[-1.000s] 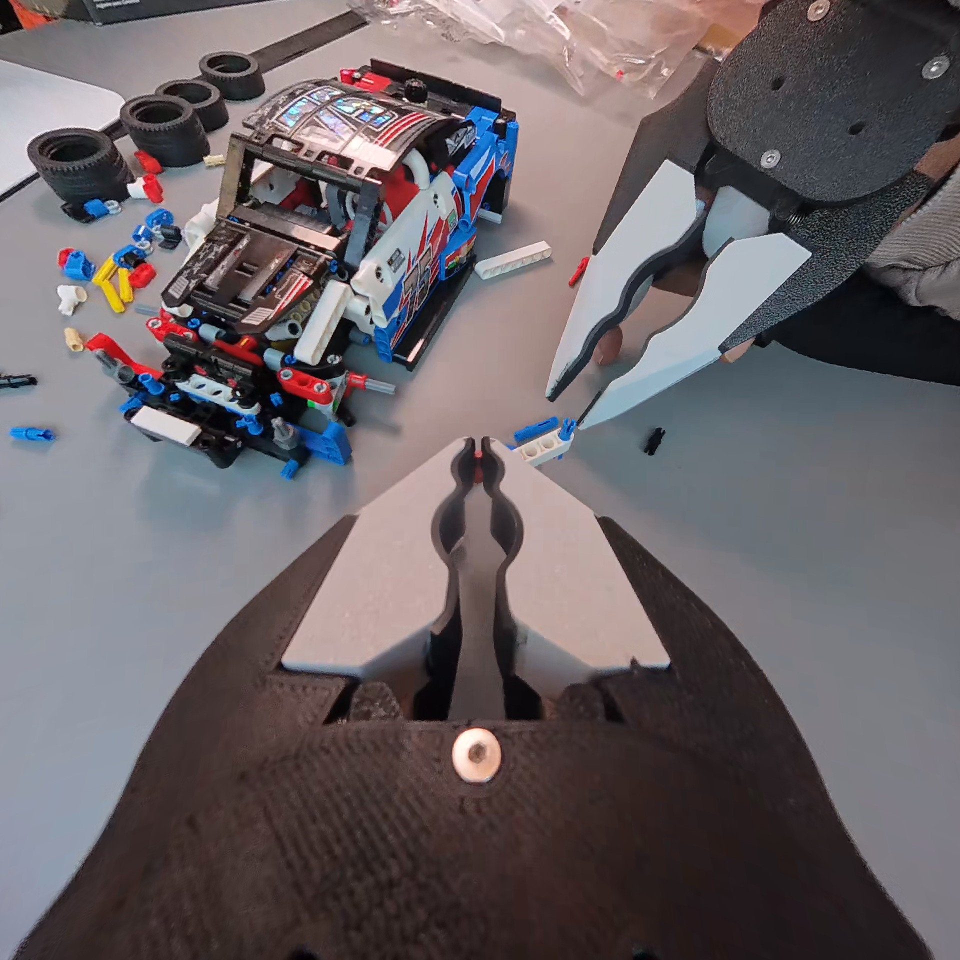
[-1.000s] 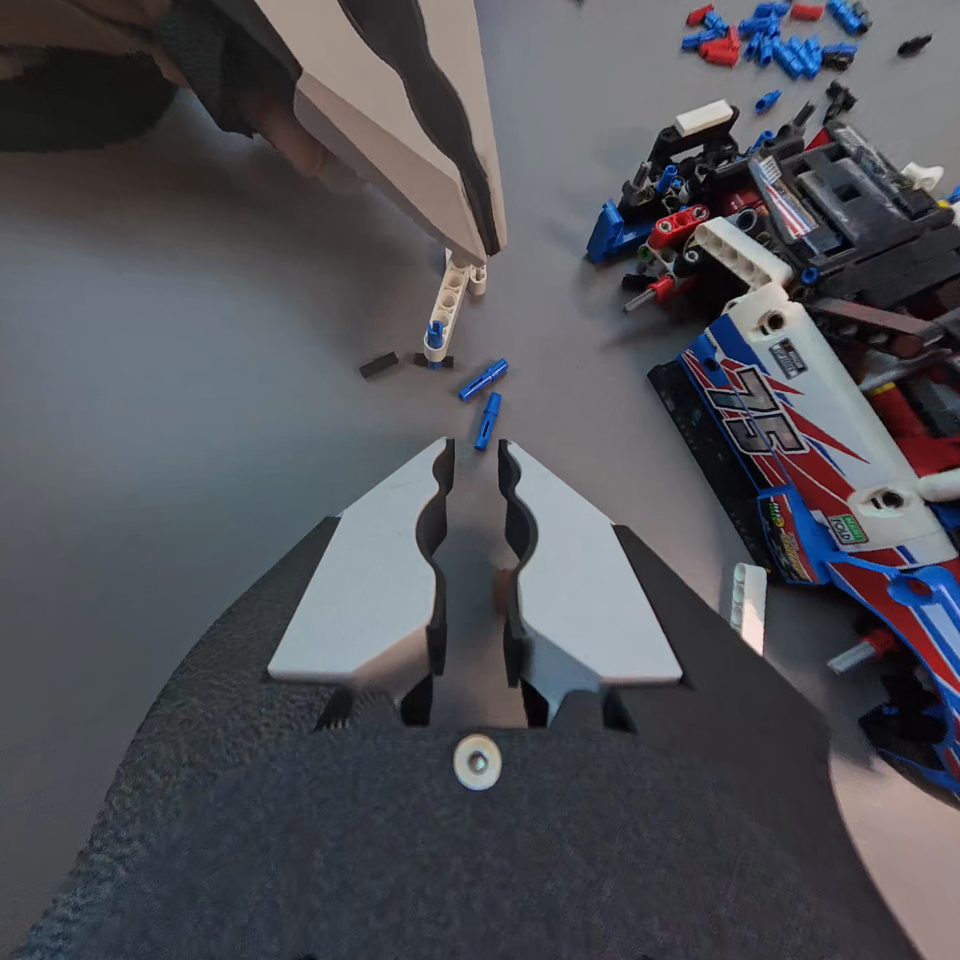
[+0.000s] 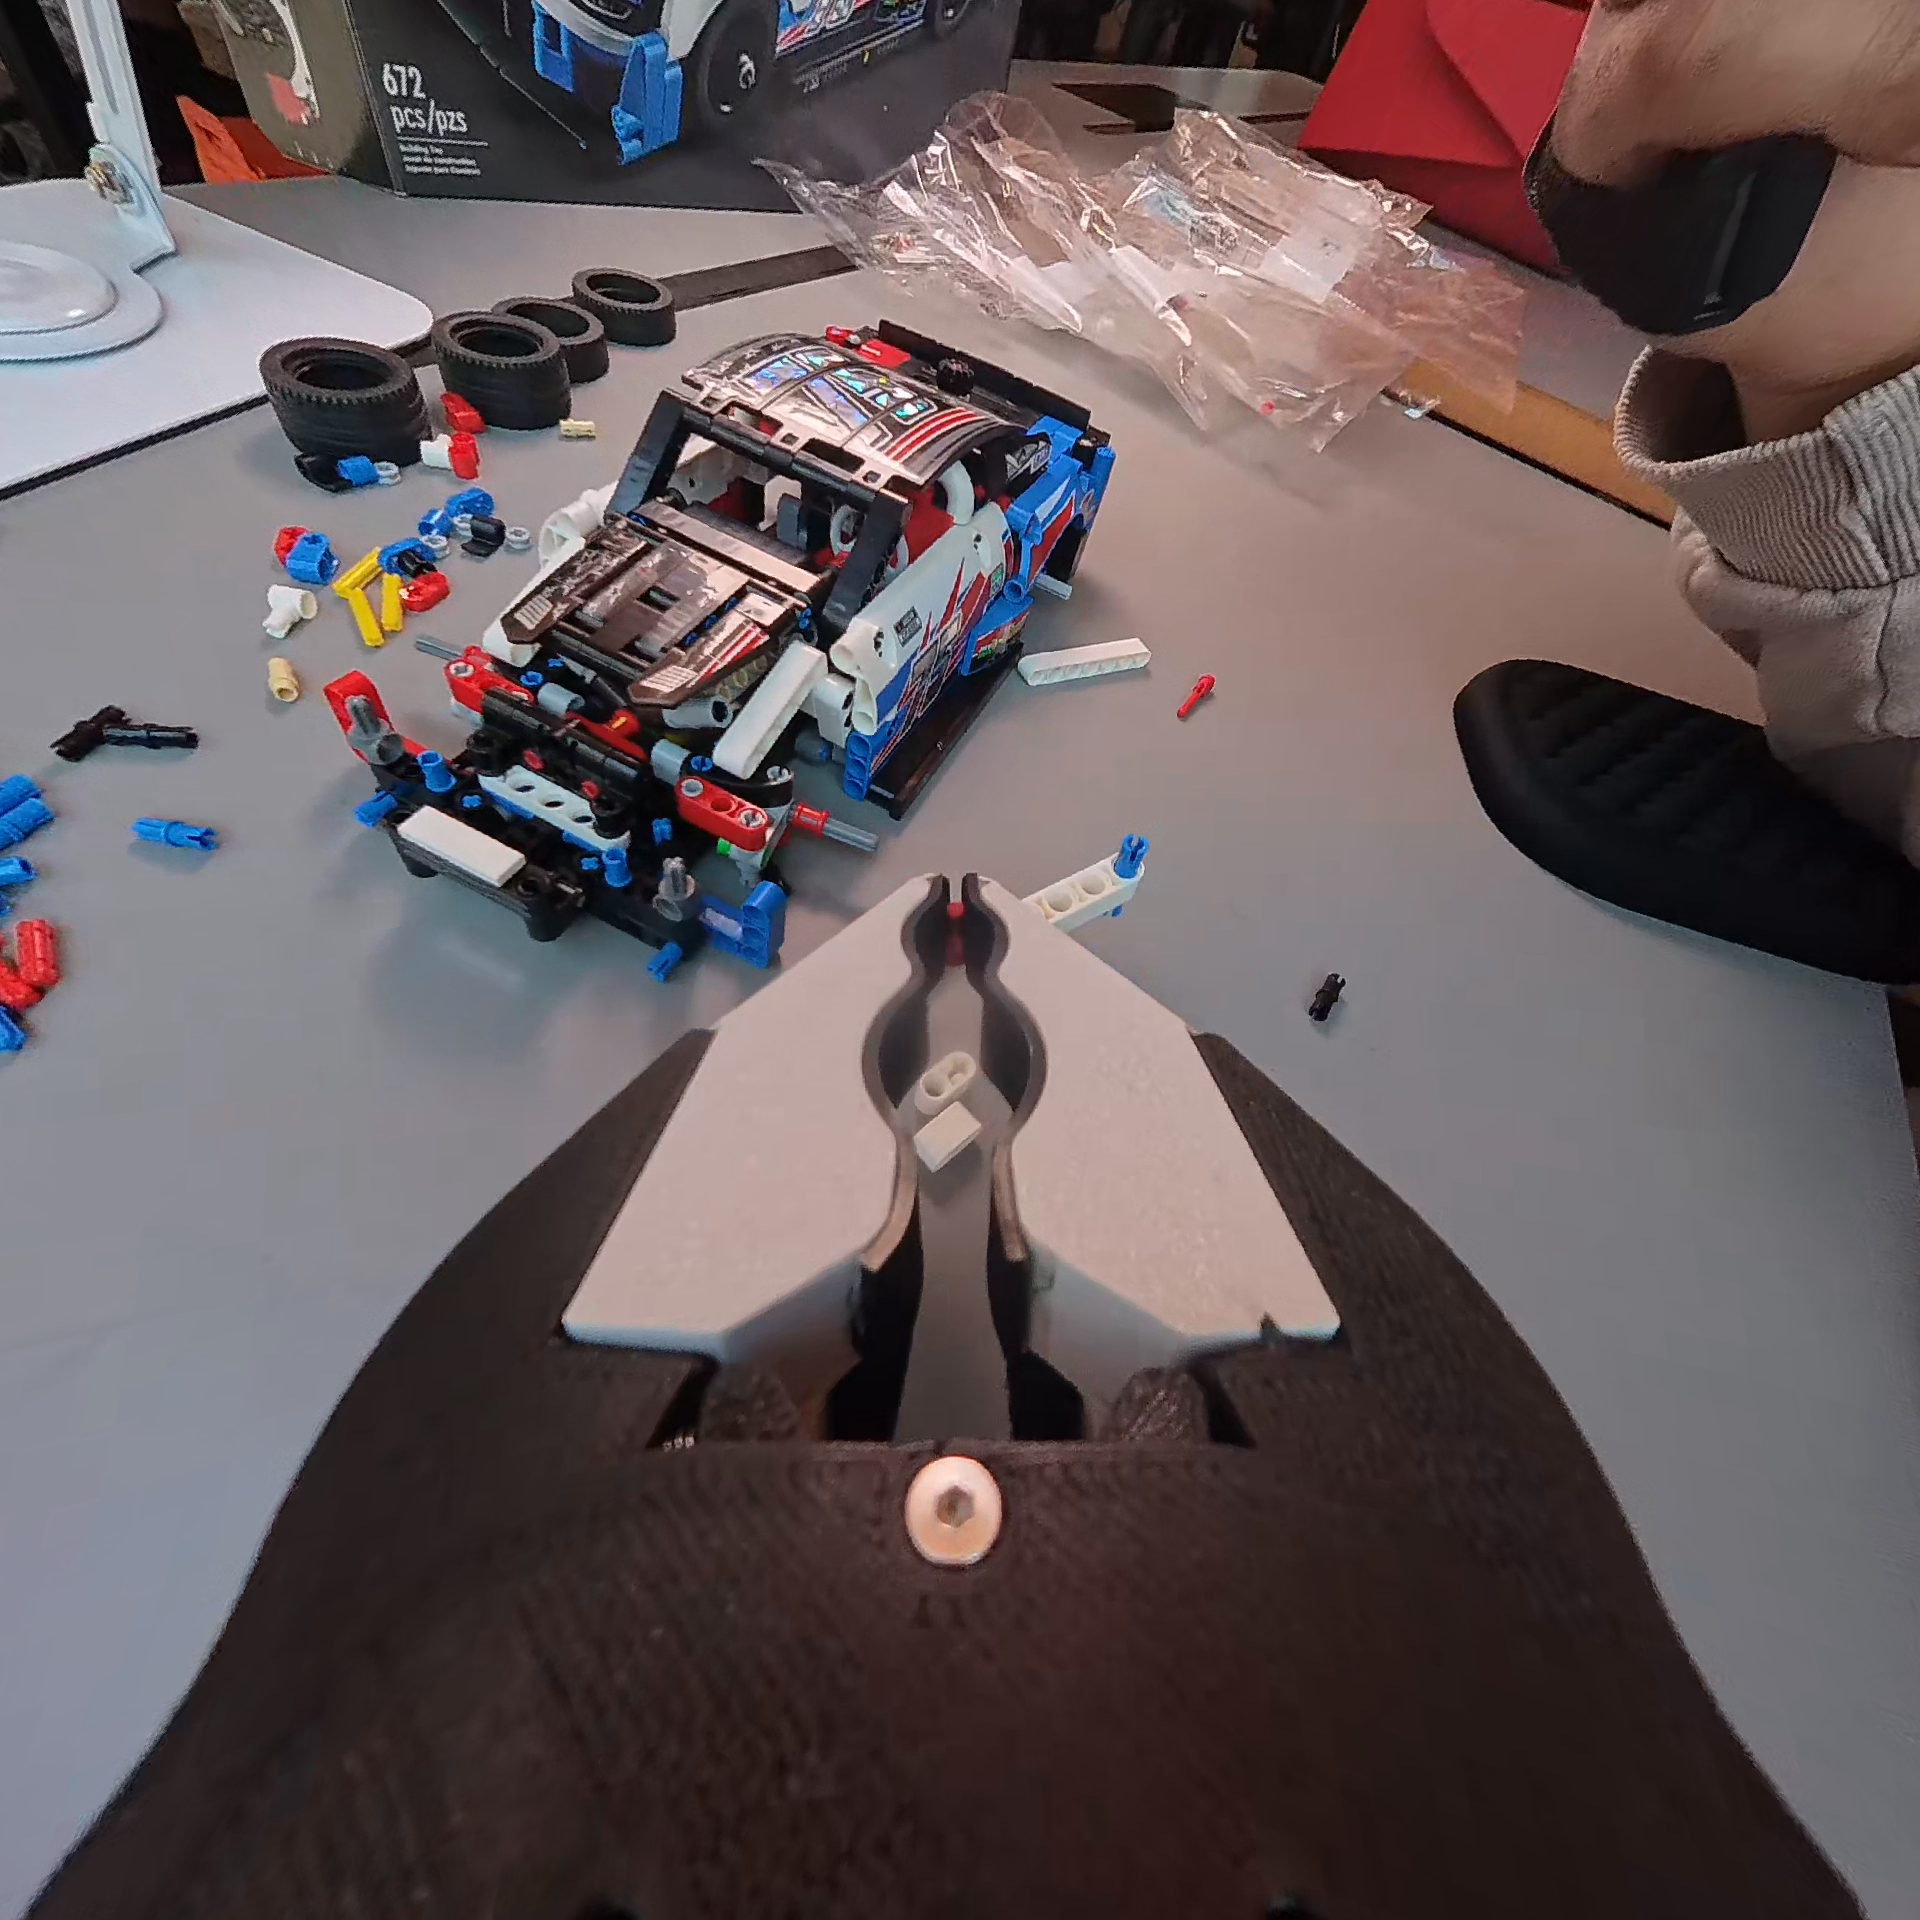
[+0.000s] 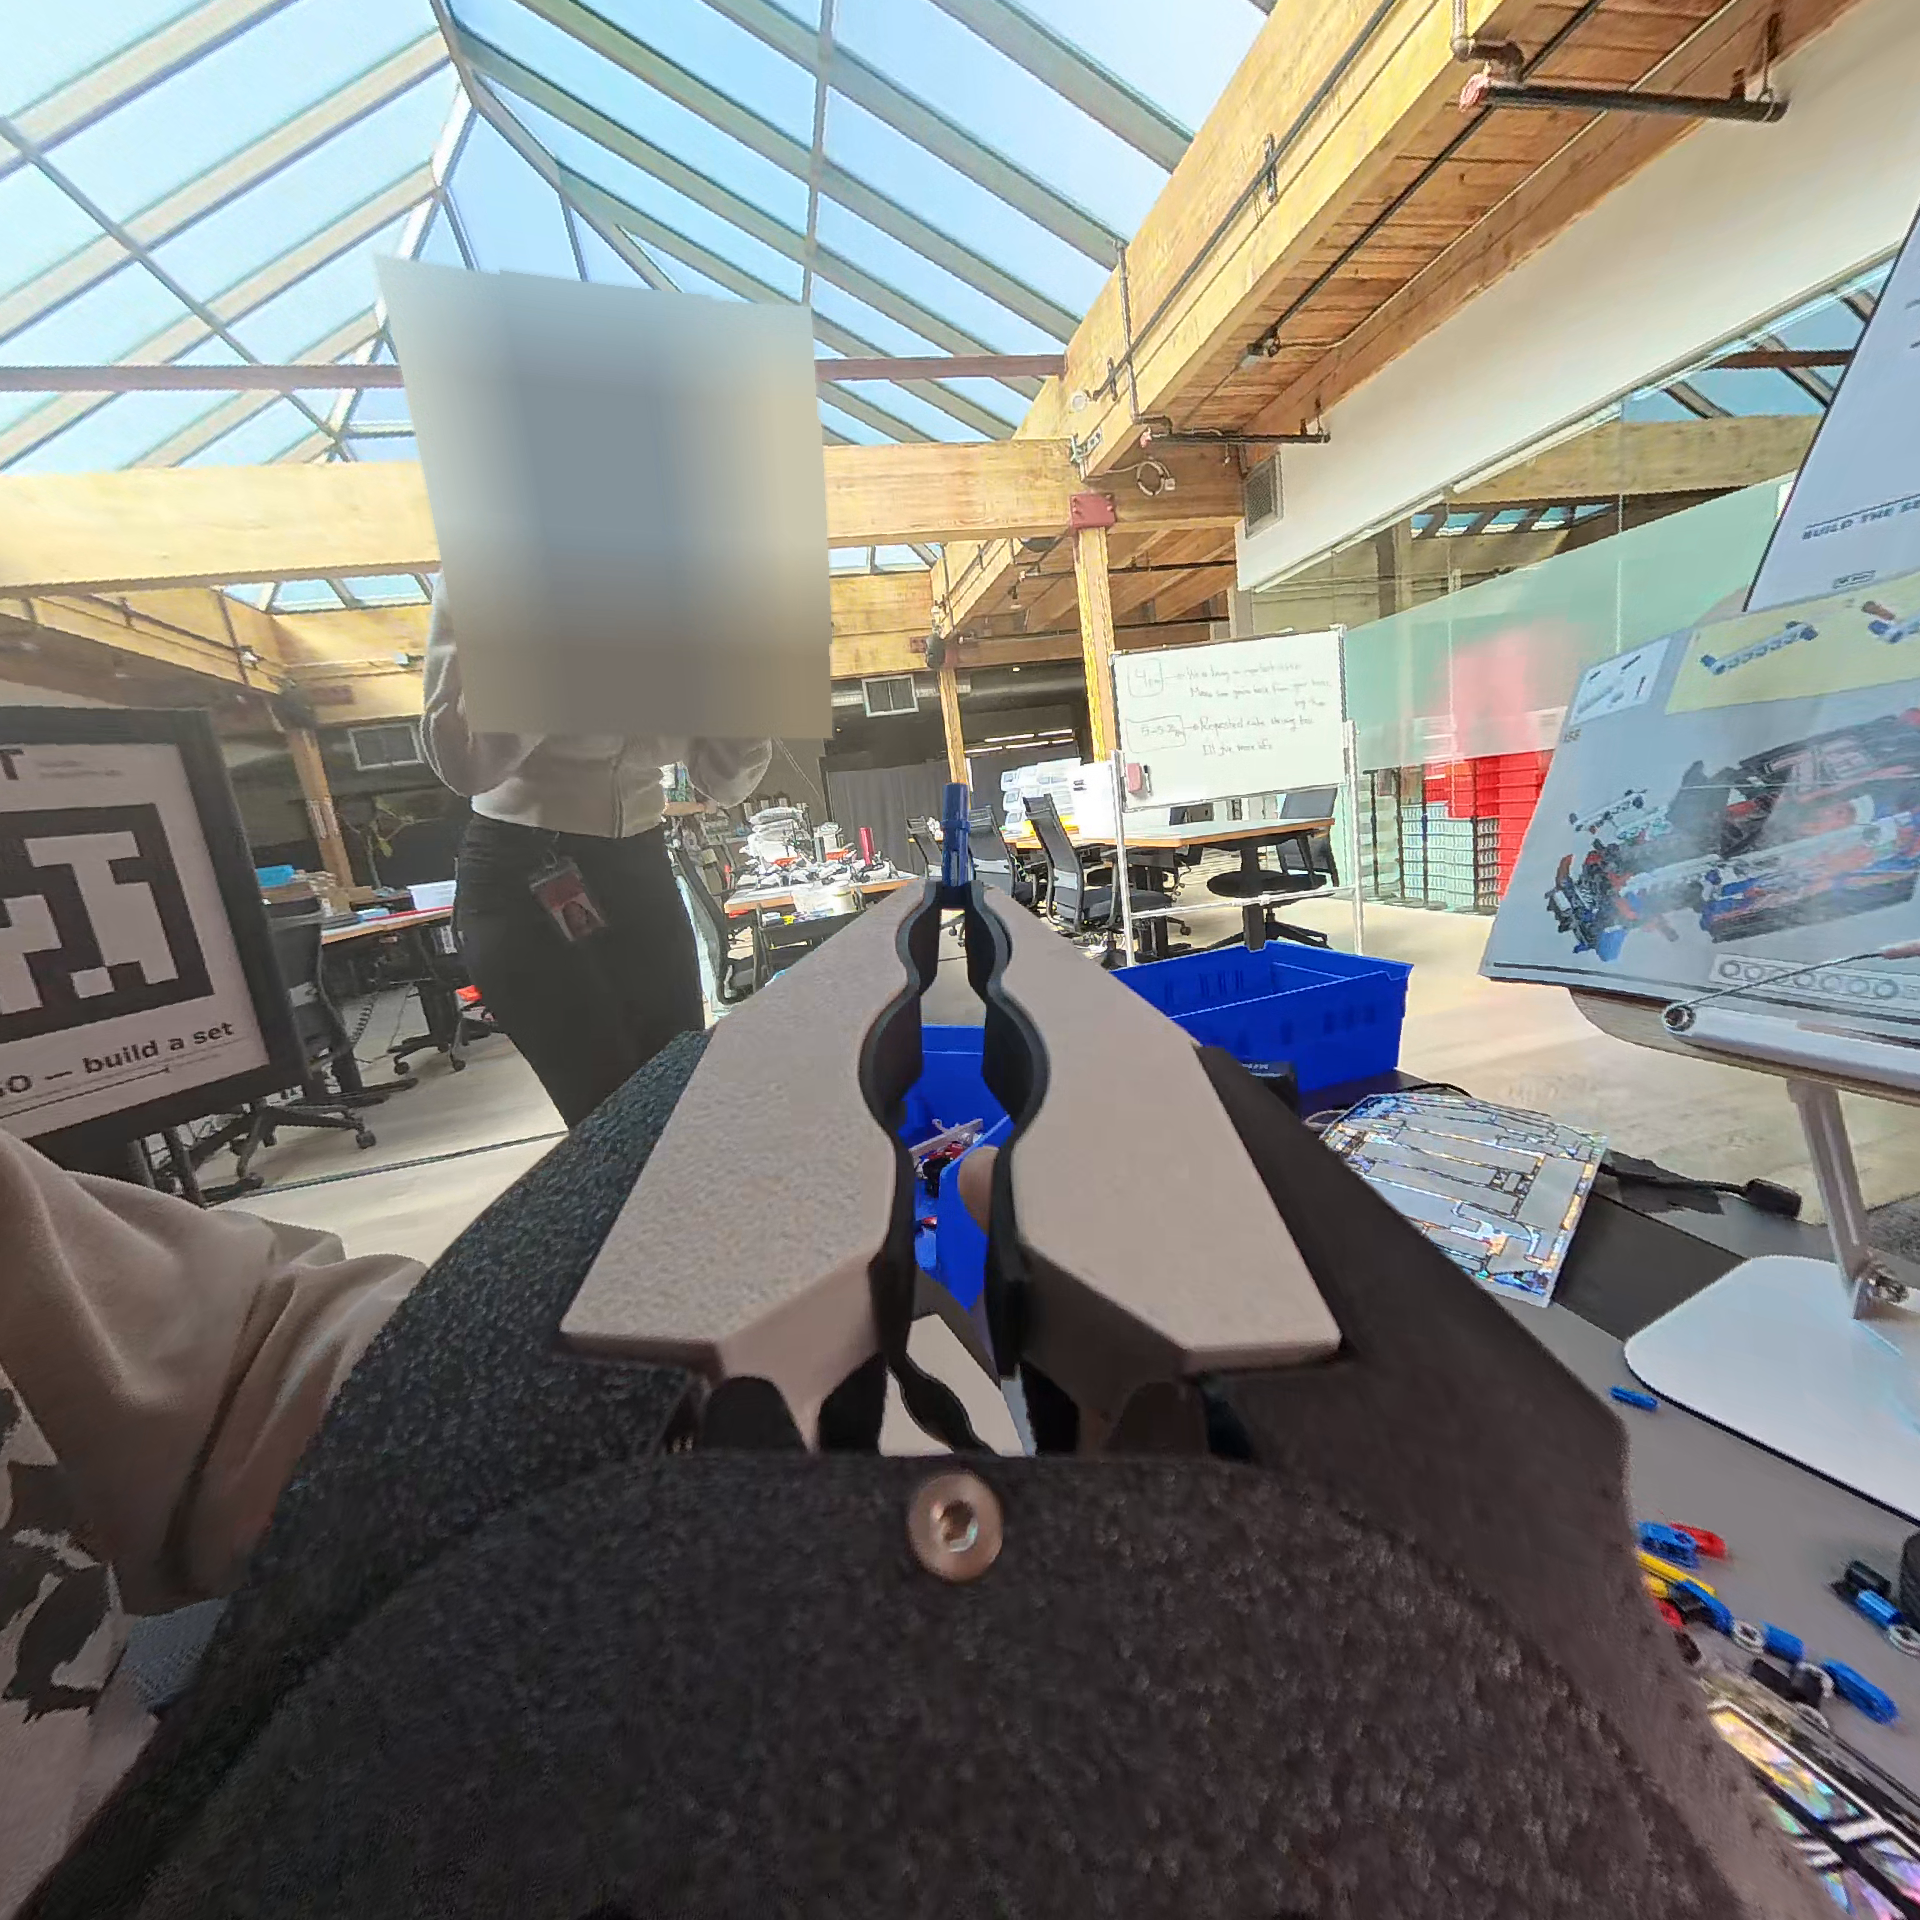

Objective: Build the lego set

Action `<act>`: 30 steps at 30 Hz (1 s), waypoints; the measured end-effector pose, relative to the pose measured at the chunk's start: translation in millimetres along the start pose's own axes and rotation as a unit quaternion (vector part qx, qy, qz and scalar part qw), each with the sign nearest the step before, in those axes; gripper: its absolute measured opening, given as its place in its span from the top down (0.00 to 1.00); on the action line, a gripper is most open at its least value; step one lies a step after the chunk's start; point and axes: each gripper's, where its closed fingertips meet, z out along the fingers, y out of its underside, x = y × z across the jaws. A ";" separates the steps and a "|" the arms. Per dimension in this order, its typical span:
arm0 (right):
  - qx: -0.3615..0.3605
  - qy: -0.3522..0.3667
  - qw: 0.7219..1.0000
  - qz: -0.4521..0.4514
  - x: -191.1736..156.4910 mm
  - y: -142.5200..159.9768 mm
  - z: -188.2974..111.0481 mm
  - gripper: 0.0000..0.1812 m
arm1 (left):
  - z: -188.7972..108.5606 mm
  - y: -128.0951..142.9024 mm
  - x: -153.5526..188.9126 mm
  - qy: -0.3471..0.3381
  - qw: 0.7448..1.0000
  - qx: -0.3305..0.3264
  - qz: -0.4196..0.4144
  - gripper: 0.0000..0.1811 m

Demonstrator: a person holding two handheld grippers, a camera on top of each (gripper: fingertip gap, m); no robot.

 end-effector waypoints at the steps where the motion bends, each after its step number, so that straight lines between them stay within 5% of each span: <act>1: 0.004 -0.003 1.000 0.003 -0.8 -1.9 0.9 0.99 | 0.2 0.2 -0.2 0.000 1.000 0.000 0.000 1.00; 7: 0.007 -0.008 1.000 -0.007 -5.3 -7.1 2.3 0.99 | -0.1 -1.0 0.3 0.000 1.000 0.004 0.000 1.00; 10: -0.078 0.028 0.996 -0.030 7.2 18.2 0.5 0.99 | -1.6 -5.0 1.5 0.000 1.000 0.012 -0.003 1.00; 14: -0.384 0.053 0.920 -0.066 24.5 116.2 -38.3 0.99 | -3.7 -9.3 0.4 -0.012 1.000 0.020 -0.006 1.00; 18: -0.510 0.045 0.856 -0.077 26.6 184.1 -86.8 0.99 | -2.9 -8.1 0.8 -0.014 1.000 0.017 -0.004 1.00; 23: -0.581 0.041 0.808 -0.085 28.3 231.3 -125.8 0.99 | -0.9 -4.4 -0.6 -0.024 1.000 0.007 0.003 1.00; 30: -0.624 0.031 0.772 -0.117 28.6 249.0 -139.4 0.99 | 6.0 2.4 5.3 -0.021 1.000 -0.012 0.018 1.00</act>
